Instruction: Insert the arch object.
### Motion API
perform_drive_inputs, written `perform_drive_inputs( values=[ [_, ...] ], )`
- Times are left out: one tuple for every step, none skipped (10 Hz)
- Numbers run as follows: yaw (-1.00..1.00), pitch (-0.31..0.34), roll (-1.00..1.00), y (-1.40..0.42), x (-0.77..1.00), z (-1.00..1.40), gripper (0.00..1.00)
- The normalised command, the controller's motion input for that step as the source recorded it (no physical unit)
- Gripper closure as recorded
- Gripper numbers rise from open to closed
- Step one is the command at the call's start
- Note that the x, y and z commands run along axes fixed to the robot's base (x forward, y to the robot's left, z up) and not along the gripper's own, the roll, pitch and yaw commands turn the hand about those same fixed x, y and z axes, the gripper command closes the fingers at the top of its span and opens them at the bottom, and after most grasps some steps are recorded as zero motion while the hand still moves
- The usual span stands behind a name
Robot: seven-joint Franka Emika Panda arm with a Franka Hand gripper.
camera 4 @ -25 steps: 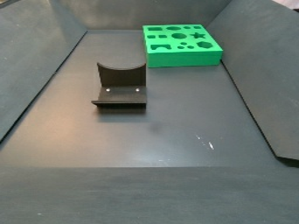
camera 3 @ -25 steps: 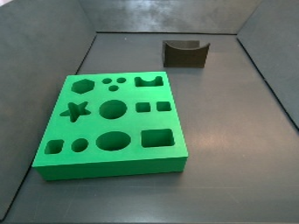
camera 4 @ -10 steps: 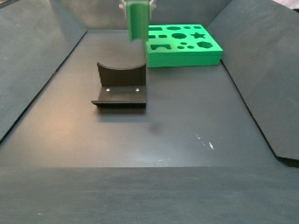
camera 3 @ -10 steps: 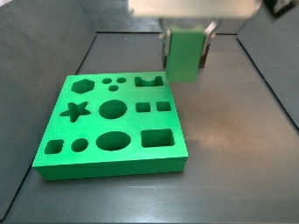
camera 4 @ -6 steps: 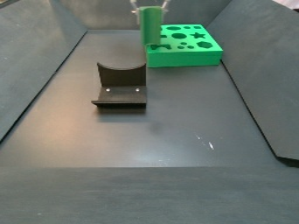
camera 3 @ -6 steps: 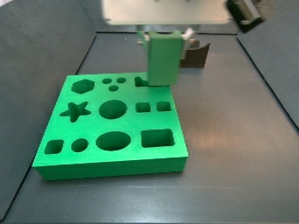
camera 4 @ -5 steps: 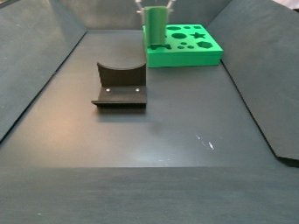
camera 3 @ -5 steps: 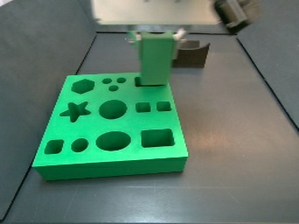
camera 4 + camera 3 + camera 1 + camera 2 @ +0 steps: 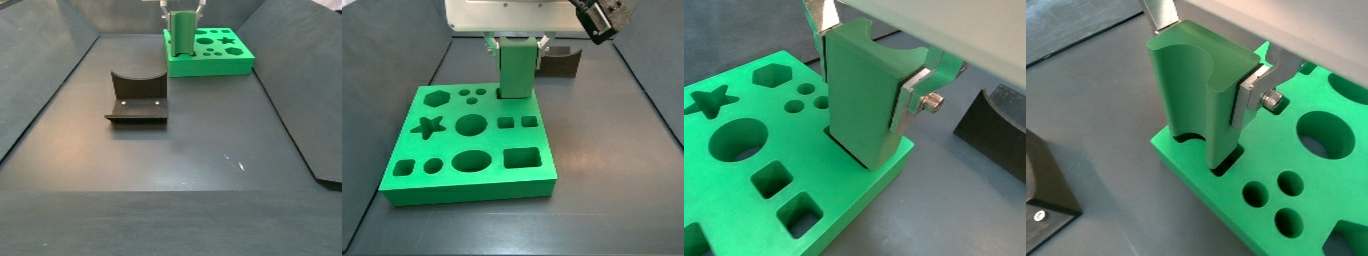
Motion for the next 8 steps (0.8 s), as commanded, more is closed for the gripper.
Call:
perform_drive_inputs(
  values=[
    [0.0, -0.167, 0.0, 0.06, -0.56, -0.83, 1.0],
    [0.0, -0.213, -0.02, -0.06, -0.49, -0.78, 1.0],
    [0.0, -0.25, -0.18, -0.11, 0.0, -0.53, 1.0],
    [0.0, -0.18, -0.17, 0.0, 0.24, -0.67, 1.0],
    [0.0, -0.126, -0.15, 0.0, 0.42, -0.78, 1.0],
    [0.0, -0.083, -0.07, 0.01, 0.42, -0.87, 1.0],
    [0.0, -0.121, -0.03, 0.0, 0.18, -0.96, 1.0],
    [0.0, -0.119, -0.01, 0.0, 0.05, -0.99, 1.0]
  ],
)
